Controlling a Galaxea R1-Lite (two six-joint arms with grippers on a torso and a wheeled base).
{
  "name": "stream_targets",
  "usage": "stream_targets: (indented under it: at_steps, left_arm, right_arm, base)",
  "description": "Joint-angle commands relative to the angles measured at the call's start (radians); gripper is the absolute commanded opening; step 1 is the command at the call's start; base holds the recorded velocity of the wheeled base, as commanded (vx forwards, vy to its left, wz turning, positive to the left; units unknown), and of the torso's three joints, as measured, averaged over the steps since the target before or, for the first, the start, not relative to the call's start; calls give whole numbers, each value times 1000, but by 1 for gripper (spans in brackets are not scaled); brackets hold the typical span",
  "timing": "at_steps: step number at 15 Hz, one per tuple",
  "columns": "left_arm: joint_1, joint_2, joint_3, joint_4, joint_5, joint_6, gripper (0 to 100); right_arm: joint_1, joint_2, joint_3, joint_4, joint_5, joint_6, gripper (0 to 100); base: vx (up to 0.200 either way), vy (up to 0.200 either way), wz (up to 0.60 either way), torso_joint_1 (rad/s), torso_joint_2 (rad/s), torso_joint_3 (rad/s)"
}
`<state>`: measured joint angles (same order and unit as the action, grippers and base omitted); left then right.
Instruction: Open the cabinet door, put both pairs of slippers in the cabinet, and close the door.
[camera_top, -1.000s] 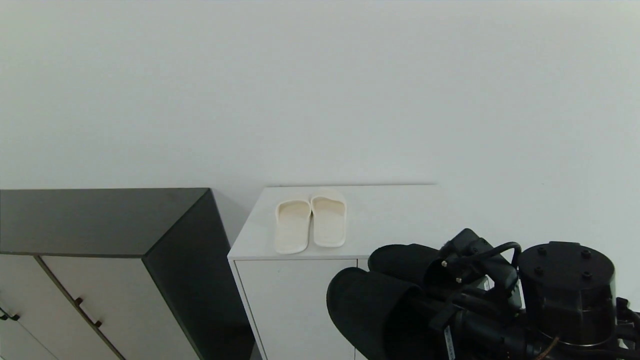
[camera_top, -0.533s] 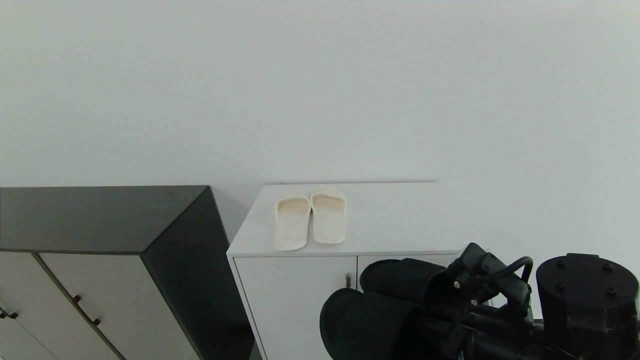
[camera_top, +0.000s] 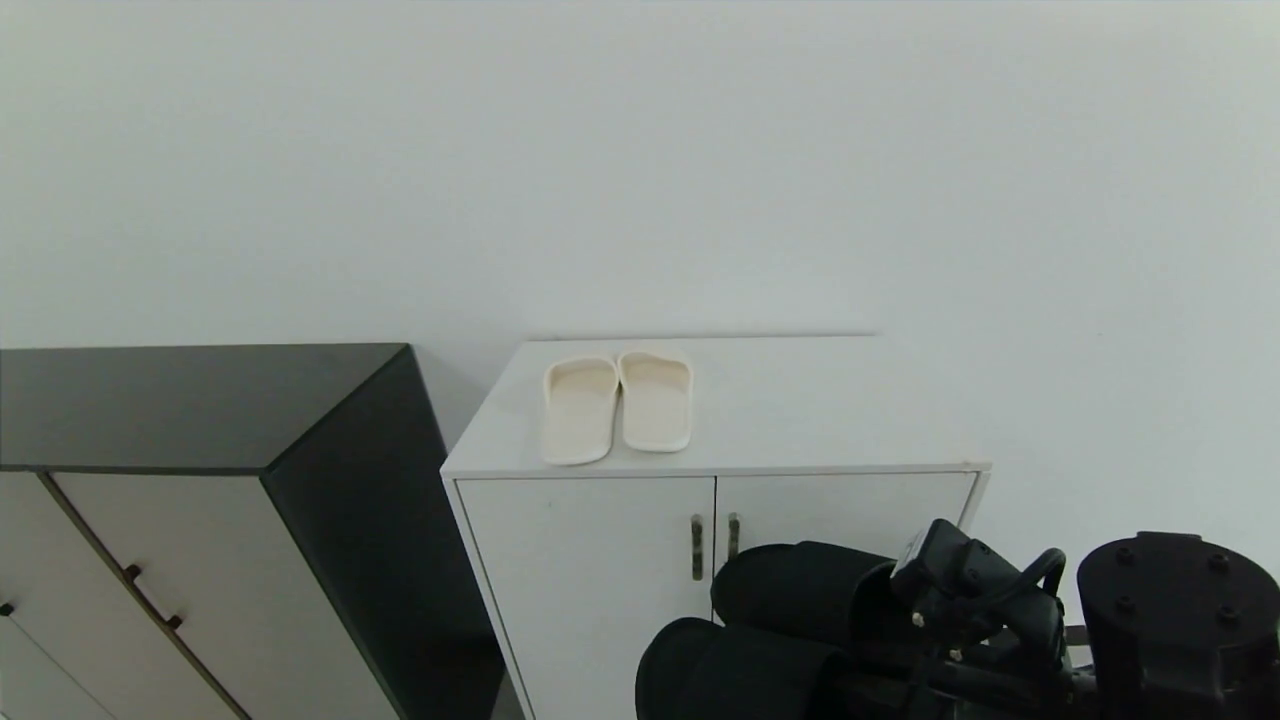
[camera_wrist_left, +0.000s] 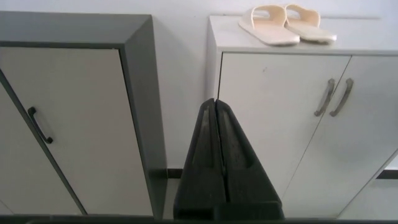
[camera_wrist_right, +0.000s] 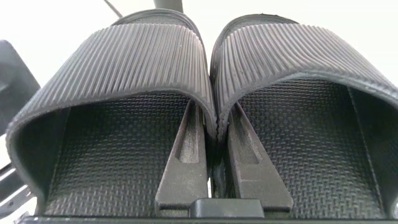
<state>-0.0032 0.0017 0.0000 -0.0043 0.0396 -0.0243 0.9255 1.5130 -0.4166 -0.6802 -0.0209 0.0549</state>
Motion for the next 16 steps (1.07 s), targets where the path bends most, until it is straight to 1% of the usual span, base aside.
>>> stream_targets:
  at_steps: [1, 8, 16]
  left_arm:
    - [0, 0, 0, 0, 0, 0, 0]
    - [0, 0, 0, 0, 3, 1, 0]
    - [0, 0, 0, 0, 3, 0, 0]
  right_arm:
    - [3, 6, 5, -1, 2, 0, 0]
    - [3, 4, 12, -2, 2, -15, 0]
    - [3, 7, 15, -1, 4, -15, 0]
  base:
    - [0, 0, 0, -227, 544, 310]
    - [0, 0, 0, -221, 540, 318]
    - [0, 0, 0, -180, 495, 317]
